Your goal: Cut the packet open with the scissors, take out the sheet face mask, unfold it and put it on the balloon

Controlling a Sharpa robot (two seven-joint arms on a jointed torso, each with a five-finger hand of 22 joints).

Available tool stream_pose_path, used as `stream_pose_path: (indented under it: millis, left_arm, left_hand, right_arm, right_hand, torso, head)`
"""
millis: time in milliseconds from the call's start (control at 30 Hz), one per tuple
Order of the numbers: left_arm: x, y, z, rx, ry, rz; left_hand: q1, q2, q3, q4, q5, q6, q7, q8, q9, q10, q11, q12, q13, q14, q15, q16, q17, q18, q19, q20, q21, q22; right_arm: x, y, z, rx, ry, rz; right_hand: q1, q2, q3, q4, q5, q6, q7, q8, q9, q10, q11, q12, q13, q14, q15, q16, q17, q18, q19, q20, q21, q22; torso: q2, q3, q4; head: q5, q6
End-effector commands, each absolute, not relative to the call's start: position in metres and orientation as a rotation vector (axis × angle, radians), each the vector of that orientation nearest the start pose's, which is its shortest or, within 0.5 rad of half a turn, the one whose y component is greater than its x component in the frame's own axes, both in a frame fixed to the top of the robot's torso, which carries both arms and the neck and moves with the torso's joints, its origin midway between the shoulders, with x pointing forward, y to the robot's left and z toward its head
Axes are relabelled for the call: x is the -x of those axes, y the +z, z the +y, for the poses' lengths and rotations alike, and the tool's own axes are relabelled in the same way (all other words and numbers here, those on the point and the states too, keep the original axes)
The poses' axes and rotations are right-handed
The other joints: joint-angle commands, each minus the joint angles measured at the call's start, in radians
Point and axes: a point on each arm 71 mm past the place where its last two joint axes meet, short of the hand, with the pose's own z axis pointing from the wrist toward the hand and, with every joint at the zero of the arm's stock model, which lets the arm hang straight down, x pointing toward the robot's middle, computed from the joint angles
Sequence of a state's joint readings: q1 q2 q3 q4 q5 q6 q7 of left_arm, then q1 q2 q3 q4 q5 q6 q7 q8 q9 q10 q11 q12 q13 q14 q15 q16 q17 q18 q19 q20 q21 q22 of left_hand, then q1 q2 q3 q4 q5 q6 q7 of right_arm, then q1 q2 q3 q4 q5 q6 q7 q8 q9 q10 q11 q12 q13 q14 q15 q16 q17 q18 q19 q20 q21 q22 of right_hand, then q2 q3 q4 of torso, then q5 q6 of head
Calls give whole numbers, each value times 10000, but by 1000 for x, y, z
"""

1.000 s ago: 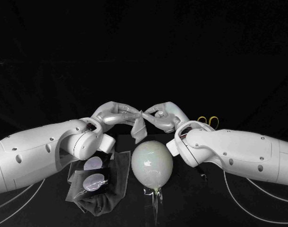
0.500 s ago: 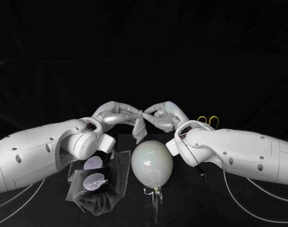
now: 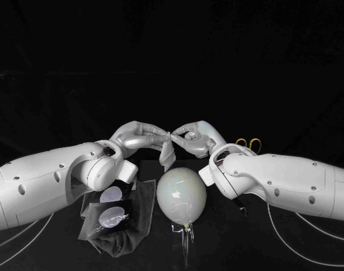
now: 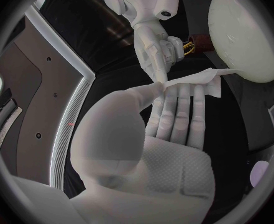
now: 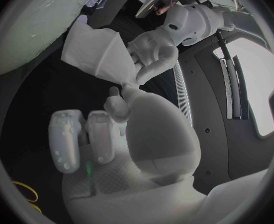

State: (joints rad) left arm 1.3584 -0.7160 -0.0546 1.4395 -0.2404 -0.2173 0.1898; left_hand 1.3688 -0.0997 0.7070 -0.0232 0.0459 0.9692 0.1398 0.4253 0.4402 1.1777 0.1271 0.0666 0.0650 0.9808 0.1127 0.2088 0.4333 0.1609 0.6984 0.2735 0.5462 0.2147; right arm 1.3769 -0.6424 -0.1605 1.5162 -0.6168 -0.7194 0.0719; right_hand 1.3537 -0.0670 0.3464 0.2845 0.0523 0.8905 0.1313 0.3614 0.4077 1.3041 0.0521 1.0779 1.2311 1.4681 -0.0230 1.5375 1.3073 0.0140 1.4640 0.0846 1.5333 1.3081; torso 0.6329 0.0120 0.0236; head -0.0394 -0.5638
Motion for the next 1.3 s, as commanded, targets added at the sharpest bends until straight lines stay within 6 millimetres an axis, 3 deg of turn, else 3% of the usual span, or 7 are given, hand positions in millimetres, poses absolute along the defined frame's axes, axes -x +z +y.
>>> stream_pose_path:
  millis: [33, 467, 733, 967, 1300]
  left_arm:
    - [-520, -115, 155, 7308, -15319, 16297]
    - [-518, -115, 156, 7203, -15523, 16288]
    - [-518, -115, 155, 7138, -15670, 16343]
    - [-517, -114, 155, 7072, -15823, 16385]
    - [-516, -114, 154, 6992, -15970, 16485]
  left_hand:
    - [30, 112, 73, -19, 23, -36, 8, 52, 1592, 58, 42, -26, -16, -27, -2, -40, -17, 80, -72, -27, 66, 21]
    - [21, 186, 160, -39, 23, -103, 4, 127, 1785, 97, 40, -37, -17, 4, -7, -62, -46, 97, -120, -11, 132, 58]
    - [-30, 203, 246, -71, 22, -180, -3, 214, 2004, 118, 40, -45, -18, 31, -7, -85, -73, 120, -152, -3, 221, 107]
    - [-62, 218, 293, -94, 21, -237, -4, 263, 2148, 123, 44, -47, -18, 42, -5, -103, -90, 136, -156, -5, 305, 153]
    - [-91, 230, 329, -116, 20, -285, 2, 305, 2279, 123, 44, -48, -18, 49, -5, -120, -105, 142, -178, -5, 376, 194]
  right_arm:
    - [-501, -128, -123, -5133, 11138, 14245]
    - [-500, -128, -119, -4864, 11692, 14537]
    - [-498, -129, -116, -4639, 12351, 14918]
    - [-498, -130, -114, -4564, 12767, 15229]
    - [-500, -130, -117, -4781, 12675, 15078]
  right_hand:
    - [-63, -1, -84, -1, -41, -36, 43, -79, -13, -78, 6, -69, -6, 869, 66, -29, 2168, -40, 849, 37, -29, 2494]
    - [62, 85, -136, -18, -40, -228, 136, -293, -116, -142, 80, -80, -28, 853, 128, -53, 2138, -30, 825, 88, -71, 2480]
    - [331, 335, -15, -100, -38, -217, 152, -415, -197, -60, 98, 87, 60, 872, 154, -6, 2196, -57, 885, 124, 42, 2517]
    - [631, 519, 110, -270, -38, 41, 17, -377, -222, 45, -2, 254, 147, 912, 89, 80, 2304, -83, 943, 103, 150, 2553]
    - [848, 561, 127, -483, -38, 511, -154, -154, -166, 224, -146, 502, 284, 955, -32, 171, 2420, -116, 1017, 6, 284, 2597]
  torso:
    - [3, 2, 2]
    - [0, 1, 11]
    - [1, 1, 9]
    - [1, 1, 4]
    - [2, 1, 8]
  head:
    - [-7, 12]
    - [-33, -13]
    - [-42, -19]
    - [-36, -13]
    - [-47, -38]
